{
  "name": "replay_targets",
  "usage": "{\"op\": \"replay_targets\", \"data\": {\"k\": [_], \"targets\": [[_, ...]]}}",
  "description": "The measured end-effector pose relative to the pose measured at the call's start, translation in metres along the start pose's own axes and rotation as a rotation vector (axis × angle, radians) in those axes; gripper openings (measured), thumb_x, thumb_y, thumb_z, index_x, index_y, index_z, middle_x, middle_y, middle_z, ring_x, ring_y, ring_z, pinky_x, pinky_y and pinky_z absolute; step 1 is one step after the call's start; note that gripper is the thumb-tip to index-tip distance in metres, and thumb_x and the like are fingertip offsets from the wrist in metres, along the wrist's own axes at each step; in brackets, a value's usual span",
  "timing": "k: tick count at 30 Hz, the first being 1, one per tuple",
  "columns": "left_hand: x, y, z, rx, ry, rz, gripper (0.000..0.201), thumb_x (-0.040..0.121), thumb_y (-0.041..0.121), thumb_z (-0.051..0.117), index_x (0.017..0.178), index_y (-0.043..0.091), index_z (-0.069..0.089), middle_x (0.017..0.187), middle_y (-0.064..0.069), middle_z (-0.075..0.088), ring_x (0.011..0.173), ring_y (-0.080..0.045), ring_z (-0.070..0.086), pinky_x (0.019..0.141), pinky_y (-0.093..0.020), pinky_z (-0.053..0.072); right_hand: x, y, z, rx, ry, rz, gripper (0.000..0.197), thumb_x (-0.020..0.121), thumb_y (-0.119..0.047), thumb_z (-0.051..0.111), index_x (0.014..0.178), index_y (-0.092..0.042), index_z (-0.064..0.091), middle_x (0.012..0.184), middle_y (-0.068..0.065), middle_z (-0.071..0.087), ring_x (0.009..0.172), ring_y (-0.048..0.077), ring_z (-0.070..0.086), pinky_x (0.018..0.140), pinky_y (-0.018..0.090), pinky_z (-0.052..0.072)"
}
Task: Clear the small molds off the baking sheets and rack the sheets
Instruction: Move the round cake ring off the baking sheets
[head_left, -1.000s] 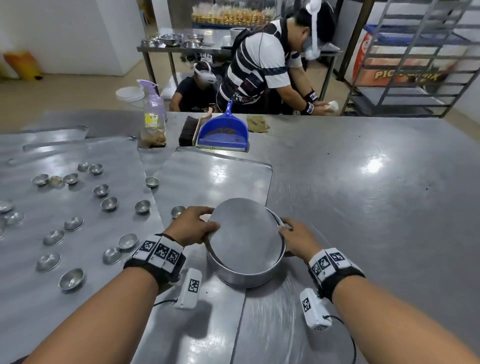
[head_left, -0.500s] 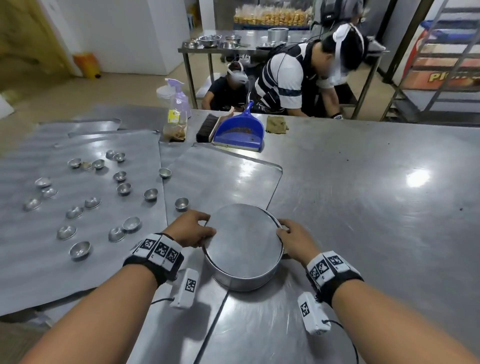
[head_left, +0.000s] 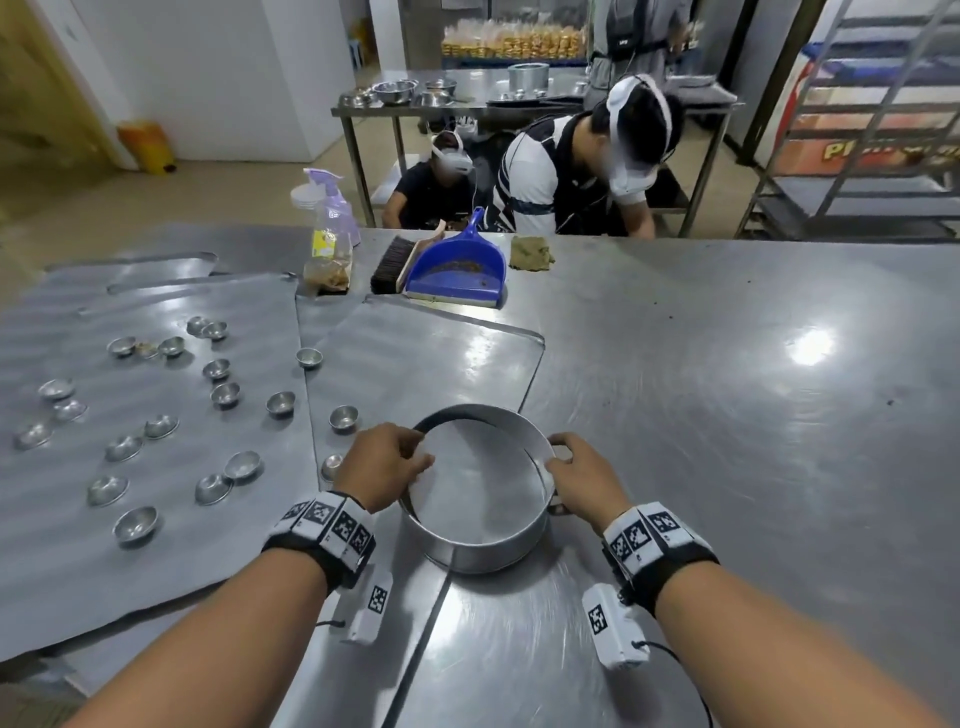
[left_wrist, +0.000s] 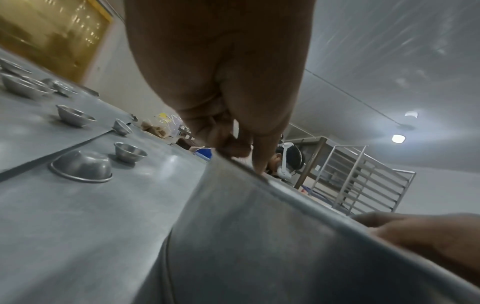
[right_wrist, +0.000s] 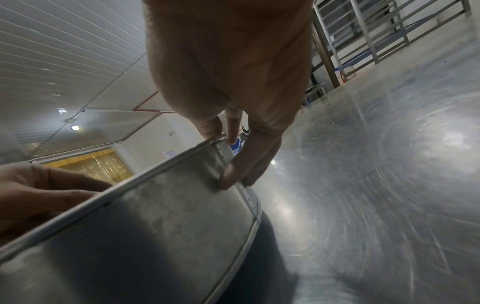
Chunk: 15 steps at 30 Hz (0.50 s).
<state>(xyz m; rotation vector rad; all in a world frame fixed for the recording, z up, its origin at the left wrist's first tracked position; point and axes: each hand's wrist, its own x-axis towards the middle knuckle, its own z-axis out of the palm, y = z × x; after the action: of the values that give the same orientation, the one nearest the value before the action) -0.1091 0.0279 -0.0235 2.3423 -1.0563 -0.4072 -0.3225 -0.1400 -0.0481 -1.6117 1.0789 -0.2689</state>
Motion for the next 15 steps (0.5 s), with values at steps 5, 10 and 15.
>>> {"op": "replay_targets", "data": {"k": [5,10,15], "targets": [[0.001,-0.016,-0.002,0.025,-0.033,-0.079,0.052,0.088,0.038,0.070,0.136,0.021,0.057,0.108,-0.007,0.068,0.093,-0.021,0.067,0.078,-0.029,0.049,-0.002,0.002,0.002,0.025,0.007,0.025,0.031,0.093,-0.021,0.052,0.123,-0.029,0.057,0.100,0.011,0.069,0.080,0.030,0.071,0.059,0.040,0.063],[0.009,-0.015,-0.002,-0.189,-0.170,-0.141,0.026,0.093,0.019,0.053,0.114,0.014,0.068,0.067,-0.008,0.073,0.051,-0.021,0.071,0.054,-0.033,0.060,-0.003,0.000,-0.001,0.040,0.071,0.006,0.025,0.092,-0.019,0.054,0.114,-0.026,0.062,0.095,0.011,0.071,0.074,0.027,0.071,0.057,0.036,0.060],[0.024,0.026,0.021,-0.285,-0.178,-0.081,0.036,0.093,0.016,0.052,0.128,0.020,0.057,0.084,-0.015,0.072,0.054,-0.021,0.072,0.053,-0.028,0.057,0.005,0.007,-0.047,-0.047,0.250,-0.007,0.023,0.073,-0.030,0.058,0.087,-0.026,0.075,0.082,-0.006,0.075,0.087,0.023,0.071,0.084,0.040,0.058]]}}
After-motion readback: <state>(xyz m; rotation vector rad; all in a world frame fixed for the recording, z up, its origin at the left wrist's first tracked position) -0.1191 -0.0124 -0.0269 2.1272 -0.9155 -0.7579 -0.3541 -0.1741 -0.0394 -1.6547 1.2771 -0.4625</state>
